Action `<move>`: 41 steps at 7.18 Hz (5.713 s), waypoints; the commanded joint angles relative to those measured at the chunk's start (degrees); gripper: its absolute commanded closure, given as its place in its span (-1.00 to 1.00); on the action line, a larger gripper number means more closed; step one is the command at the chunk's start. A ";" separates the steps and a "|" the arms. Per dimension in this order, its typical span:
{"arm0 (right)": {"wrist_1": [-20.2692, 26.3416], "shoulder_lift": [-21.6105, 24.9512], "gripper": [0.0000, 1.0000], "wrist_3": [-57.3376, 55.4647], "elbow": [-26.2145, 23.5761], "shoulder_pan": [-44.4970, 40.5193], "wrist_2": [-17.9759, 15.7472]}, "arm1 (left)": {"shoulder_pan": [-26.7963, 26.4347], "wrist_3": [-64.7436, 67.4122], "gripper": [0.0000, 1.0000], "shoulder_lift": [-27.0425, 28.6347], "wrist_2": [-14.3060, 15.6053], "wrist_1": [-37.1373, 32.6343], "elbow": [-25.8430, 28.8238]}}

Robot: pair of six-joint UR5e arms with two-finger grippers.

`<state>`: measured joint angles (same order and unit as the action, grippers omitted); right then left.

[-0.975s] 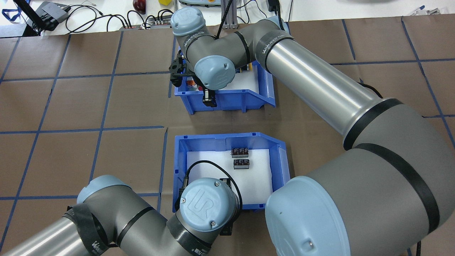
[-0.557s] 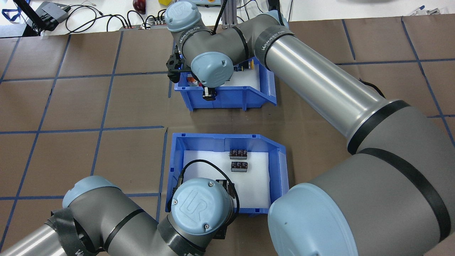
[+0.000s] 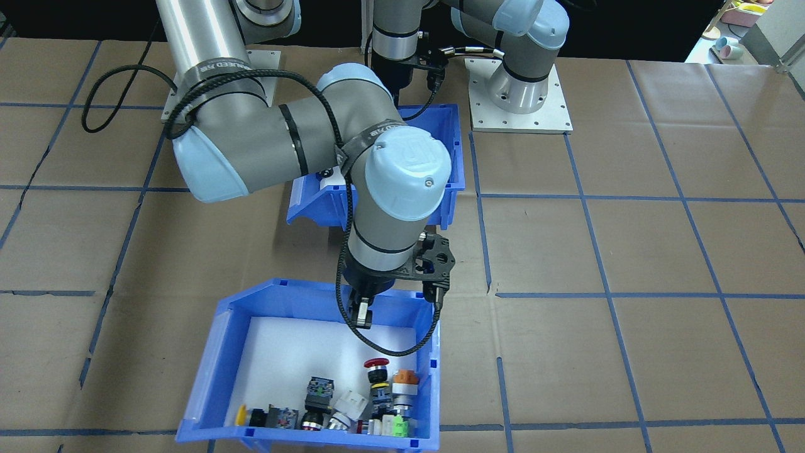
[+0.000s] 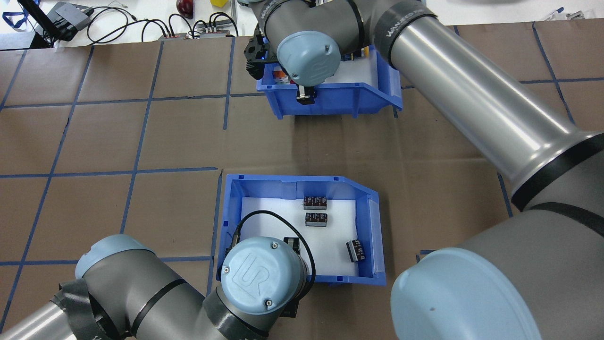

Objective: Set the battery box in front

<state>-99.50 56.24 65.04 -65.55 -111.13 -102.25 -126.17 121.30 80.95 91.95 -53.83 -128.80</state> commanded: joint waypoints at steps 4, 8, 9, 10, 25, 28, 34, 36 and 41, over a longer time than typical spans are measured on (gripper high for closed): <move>0.45 9.13 0.85 24.92 -9.39 20.66 0.29 | 20.03 -20.02 1.00 -2.73 -0.27 -2.07 0.21; 0.01 17.13 0.84 33.65 -19.16 29.02 2.56 | 30.63 -29.63 1.00 10.58 -5.46 -2.07 14.39; -0.08 19.06 0.84 33.75 -22.40 30.34 4.49 | 29.94 -29.02 1.00 15.07 -7.55 -1.89 18.89; -0.77 21.26 0.84 33.83 -25.30 31.66 5.12 | 29.93 -28.84 1.00 18.25 -13.23 -1.89 22.24; -1.66 30.41 0.84 34.71 -37.10 32.03 5.13 | 20.26 -11.96 0.49 41.39 -10.30 -1.80 44.25; -1.92 37.07 0.84 33.93 -44.99 31.50 6.53 | 19.91 -11.52 -0.06 40.08 -8.99 -2.41 43.63; -8.68 42.28 0.84 17.33 -54.23 17.19 6.01 | 21.92 -44.91 -0.94 24.90 -1.07 -25.31 45.74; -9.66 43.07 0.83 14.69 -56.52 15.60 6.27 | 27.18 -68.34 -0.99 17.00 -1.15 -34.03 43.55; -11.77 42.64 0.83 -3.76 -56.80 -4.95 6.27 | 39.14 -126.01 -0.99 2.92 -1.95 -43.90 38.03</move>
<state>-111.07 98.96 64.18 -122.32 -111.96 -95.98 -90.21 3.17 86.56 90.11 -96.81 -88.22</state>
